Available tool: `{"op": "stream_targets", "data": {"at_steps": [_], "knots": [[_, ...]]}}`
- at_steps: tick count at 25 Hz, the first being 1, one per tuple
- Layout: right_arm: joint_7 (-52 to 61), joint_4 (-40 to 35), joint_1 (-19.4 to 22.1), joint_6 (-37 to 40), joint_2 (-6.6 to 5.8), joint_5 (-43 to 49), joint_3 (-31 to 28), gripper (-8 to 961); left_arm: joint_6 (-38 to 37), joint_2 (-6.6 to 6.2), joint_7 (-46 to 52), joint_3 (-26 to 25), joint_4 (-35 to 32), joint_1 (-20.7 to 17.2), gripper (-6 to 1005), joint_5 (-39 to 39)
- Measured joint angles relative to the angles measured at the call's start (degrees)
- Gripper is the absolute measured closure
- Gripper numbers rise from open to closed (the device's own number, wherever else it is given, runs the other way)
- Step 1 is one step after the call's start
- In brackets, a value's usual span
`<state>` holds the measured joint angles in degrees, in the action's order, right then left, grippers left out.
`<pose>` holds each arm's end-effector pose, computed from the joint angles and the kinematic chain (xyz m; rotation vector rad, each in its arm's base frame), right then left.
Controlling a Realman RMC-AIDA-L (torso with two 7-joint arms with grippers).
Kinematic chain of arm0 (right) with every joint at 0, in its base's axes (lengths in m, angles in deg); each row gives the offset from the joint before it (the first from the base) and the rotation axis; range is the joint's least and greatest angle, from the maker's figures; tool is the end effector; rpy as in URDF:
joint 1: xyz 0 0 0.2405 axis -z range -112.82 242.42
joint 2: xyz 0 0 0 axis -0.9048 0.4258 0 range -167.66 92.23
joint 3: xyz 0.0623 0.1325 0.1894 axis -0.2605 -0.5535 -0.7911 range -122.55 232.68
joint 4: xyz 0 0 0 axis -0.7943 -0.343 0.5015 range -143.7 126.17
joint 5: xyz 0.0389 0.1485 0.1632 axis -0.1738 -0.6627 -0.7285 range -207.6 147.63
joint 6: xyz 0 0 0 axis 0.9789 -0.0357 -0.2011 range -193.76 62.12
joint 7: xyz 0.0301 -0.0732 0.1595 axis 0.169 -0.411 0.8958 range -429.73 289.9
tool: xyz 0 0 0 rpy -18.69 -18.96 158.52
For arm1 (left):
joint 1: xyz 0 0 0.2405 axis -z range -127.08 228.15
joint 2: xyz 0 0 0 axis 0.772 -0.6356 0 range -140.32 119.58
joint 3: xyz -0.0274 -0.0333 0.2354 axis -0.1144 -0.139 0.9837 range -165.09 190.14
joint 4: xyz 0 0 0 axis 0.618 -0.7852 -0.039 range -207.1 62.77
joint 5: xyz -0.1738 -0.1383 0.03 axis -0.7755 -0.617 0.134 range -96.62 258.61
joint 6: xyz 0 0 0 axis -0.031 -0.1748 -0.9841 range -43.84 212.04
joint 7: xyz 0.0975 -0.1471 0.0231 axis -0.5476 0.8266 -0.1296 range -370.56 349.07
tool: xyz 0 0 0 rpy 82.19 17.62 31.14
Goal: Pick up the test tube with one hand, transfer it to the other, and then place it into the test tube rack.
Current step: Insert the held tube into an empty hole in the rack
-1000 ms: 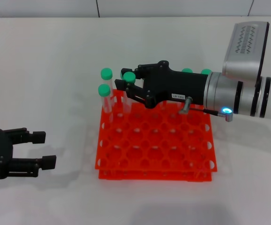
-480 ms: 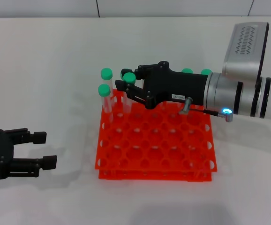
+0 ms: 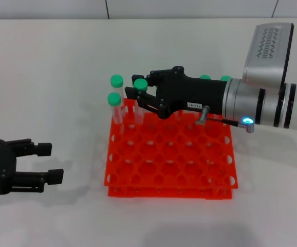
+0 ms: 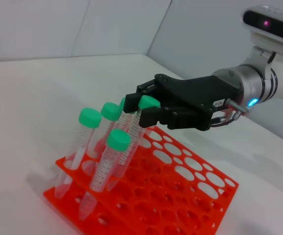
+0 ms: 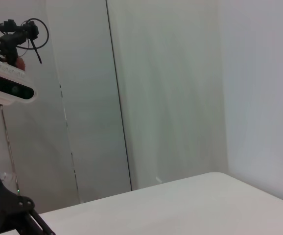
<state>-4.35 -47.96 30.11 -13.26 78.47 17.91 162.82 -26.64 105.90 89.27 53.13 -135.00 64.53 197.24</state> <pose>0.1194 0.3721 -0.1195 -2.6951 0.3199 0.8514 -0.2786 0.2598 0.0605 -2.7942 -0.9484 -0.5478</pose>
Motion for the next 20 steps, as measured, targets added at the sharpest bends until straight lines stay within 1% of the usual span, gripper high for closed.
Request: {"op": "stream_targets", "data": {"at_steps": [20], "knots": [[0.19, -0.01, -0.12, 0.0, 0.0, 0.0, 0.0, 673, 0.08, 0.0, 0.0, 0.0, 0.0, 0.23, 138, 0.04]]}}
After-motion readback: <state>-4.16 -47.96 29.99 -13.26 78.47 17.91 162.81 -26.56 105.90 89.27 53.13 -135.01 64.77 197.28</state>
